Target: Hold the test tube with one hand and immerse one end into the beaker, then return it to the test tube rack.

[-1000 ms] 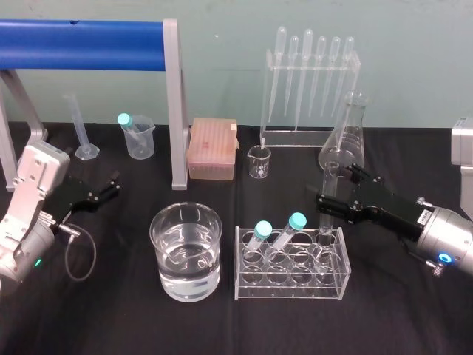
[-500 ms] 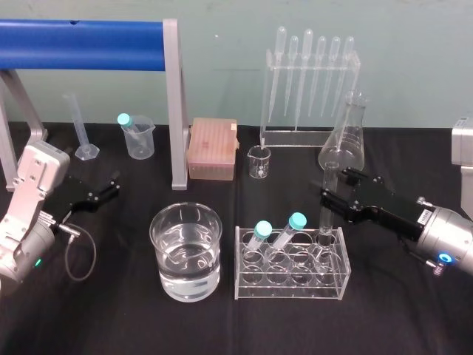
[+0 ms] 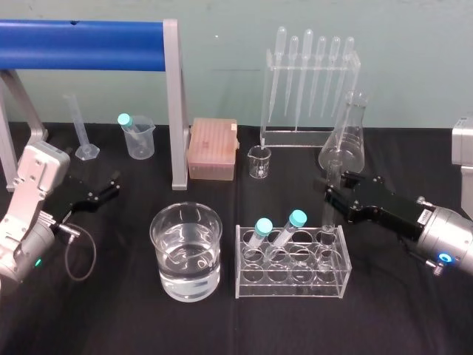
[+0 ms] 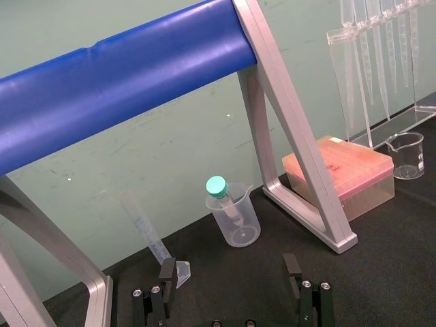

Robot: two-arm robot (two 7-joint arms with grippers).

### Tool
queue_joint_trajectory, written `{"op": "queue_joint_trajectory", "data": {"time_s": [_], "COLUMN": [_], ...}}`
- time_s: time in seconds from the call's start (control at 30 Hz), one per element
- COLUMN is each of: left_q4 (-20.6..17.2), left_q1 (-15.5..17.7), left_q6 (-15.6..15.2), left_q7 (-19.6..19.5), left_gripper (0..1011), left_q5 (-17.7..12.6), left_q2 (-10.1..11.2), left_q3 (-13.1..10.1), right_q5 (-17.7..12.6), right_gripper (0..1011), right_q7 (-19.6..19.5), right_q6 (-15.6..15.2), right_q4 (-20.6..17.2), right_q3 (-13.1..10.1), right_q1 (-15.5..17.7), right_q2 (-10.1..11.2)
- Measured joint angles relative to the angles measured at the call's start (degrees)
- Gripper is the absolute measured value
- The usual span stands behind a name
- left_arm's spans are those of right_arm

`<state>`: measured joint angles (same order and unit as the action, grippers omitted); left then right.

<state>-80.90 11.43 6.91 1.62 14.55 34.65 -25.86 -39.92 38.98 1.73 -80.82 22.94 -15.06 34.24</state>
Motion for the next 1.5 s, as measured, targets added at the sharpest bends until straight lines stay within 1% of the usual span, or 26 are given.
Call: {"op": "queue_joint_trajectory", "data": {"time_s": [0.63,0.77,1.13,1.3,1.5], "left_q4": [0.00,0.00,0.00,0.00,0.00], "left_q1": [0.00,0.00,0.00,0.00,0.00], "left_q6": [0.00,0.00,0.00,0.00,0.00], "left_q7": [0.00,0.00,0.00,0.00,0.00], "left_gripper": [1000,1000,1000,1000,1000], "left_q5": [0.00,0.00,0.00,0.00,0.00], "left_q2": [0.00,0.00,0.00,0.00,0.00], "left_q3": [0.00,0.00,0.00,0.00,0.00], "right_q5": [-0.05,-0.89,-4.78,-5.86,-6.16], "right_gripper": [235,234,234,234,234], "right_q7": [0.03,0.63,2.81,3.38,3.99], "right_q6": [0.00,0.00,0.97,2.14,4.04], "right_q4": [0.02,-0.28,-2.46,-3.41,-3.58], "right_q3": [0.01,-0.17,-1.32,-1.87,-2.22], "right_q1": [0.00,0.11,0.72,0.80,0.27], "right_q2": [0.00,0.03,0.77,1.13,0.98]}}
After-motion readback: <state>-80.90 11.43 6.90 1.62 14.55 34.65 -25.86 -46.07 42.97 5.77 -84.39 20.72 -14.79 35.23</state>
